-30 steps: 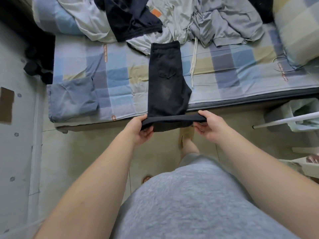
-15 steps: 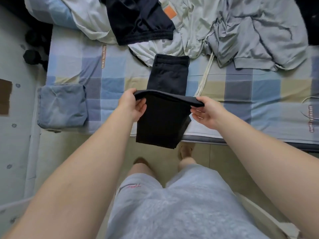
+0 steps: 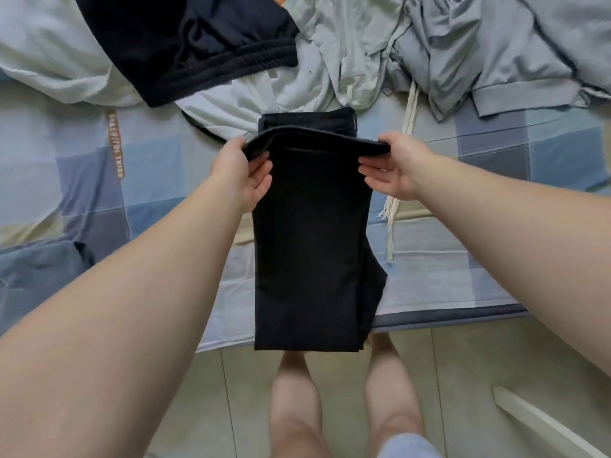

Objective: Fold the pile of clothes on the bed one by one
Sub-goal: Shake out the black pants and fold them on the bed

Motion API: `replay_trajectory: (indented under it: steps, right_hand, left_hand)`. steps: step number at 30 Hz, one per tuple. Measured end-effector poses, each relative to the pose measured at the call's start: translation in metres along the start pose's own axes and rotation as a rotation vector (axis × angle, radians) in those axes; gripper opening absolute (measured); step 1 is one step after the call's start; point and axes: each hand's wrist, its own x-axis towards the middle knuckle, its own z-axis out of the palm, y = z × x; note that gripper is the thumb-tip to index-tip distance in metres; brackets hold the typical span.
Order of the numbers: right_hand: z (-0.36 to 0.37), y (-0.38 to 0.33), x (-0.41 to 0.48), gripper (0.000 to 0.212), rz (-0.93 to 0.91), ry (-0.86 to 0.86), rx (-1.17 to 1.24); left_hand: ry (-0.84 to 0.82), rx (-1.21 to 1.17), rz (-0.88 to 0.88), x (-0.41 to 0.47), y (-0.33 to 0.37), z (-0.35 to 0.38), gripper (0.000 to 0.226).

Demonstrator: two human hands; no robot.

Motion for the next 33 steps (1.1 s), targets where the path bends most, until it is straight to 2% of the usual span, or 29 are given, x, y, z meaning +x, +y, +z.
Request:
replay_trajectory:
  steps: [4, 8, 11, 14, 16, 19, 23, 26, 30, 33]
  right_hand:
    - [0.002, 0.023, 0.038, 0.066, 0.058, -0.152, 0.025]
    - [-0.009, 0.08, 0.037, 0.059, 0.094, -0.16, -0.024]
    - [-0.021, 0.126, 0.023, 0.041, 0.123, -0.09, -0.116]
    - [-0.03, 0.17, 0.012, 0.053, 0.12, 0.004, -0.276]
    - [-0.035, 0.197, 0.008, 0.058, 0.098, 0.07, -0.339]
    - [-0.042, 0.235, 0.01, 0.066, 0.036, 0.132, -0.418]
    - [-0.051, 0.277, 0.017, 0.09, -0.053, 0.161, -0.56]
    - [-0.056, 0.306, 0.022, 0.091, -0.061, 0.149, -0.57]
    - [-0.058, 0.34, 0.024, 0.073, -0.128, 0.143, -0.679]
    - [-0.057, 0.362, 0.021, 0.085, -0.103, 0.17, -0.651]
  left_hand:
    - [-0.105, 0.18, 0.023, 0.043, -0.017, 0.0, 0.055]
    - [-0.126, 0.416, 0.004, 0.045, -0.058, -0.016, 0.049]
    - [-0.109, 0.527, 0.014, 0.036, -0.089, -0.04, 0.031]
    - [-0.093, 0.652, 0.017, 0.031, -0.118, -0.07, 0.024]
    - [-0.083, 0.768, 0.038, 0.033, -0.141, -0.093, 0.031]
    - [-0.03, 0.915, 0.067, 0.038, -0.176, -0.13, 0.057]
    - [0.051, 0.906, 0.126, 0.049, -0.216, -0.175, 0.08]
    - [-0.007, 0.834, 0.072, 0.054, -0.248, -0.193, 0.088]
    - [0.005, 0.798, 0.185, 0.064, -0.289, -0.204, 0.064]
    - [0.062, 0.825, 0.214, 0.058, -0.311, -0.208, 0.056]
